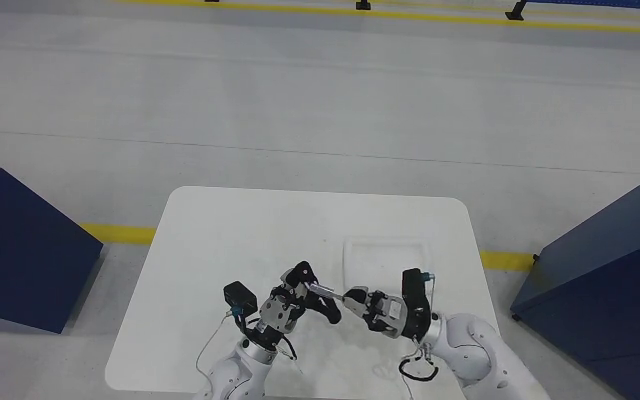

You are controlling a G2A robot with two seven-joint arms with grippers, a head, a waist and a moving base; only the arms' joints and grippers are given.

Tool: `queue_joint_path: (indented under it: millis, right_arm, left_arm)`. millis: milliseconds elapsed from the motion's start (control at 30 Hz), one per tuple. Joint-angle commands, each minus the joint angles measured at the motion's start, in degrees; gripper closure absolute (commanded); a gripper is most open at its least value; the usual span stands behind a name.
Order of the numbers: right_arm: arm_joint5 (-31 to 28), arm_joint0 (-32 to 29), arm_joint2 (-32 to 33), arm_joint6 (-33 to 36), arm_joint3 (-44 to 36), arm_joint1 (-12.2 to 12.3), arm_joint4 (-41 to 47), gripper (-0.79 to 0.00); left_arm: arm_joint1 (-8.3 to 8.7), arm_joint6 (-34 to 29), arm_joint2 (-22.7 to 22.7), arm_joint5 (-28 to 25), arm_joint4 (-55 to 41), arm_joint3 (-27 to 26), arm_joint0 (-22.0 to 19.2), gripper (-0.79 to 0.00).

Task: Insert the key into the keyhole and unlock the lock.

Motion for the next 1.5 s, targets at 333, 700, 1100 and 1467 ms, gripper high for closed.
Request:
queue_joint_path:
  millis: [333,700,1100,1467]
  right_arm:
    - [2.12,5.16,-6.26,22.94,6.28,0.88,38.65,0.000]
    - [9.40,8.72,-7.98,41.50,9.45,1.70,62.30,0.000]
    - [12.49,7.89,-9.05,41.60,8.36,1.45,65.73,0.000]
    - [22.39,9.45,-9.71,50.18,11.19,0.87,80.81,0.000]
  left_arm:
    - [0.00,0.00,0.00,0.00,0.00,0.00,0.00,0.000]
    - [0.00,0.00,0.00,0.00,0.00,0.00,0.00,0.000]
    - [0.00,0.00,0.00,0.00,0.00,0.00,0.00,0.000]
    - [0.00,0.00,0.00,0.00,0.00,0.00,0.00,0.000]
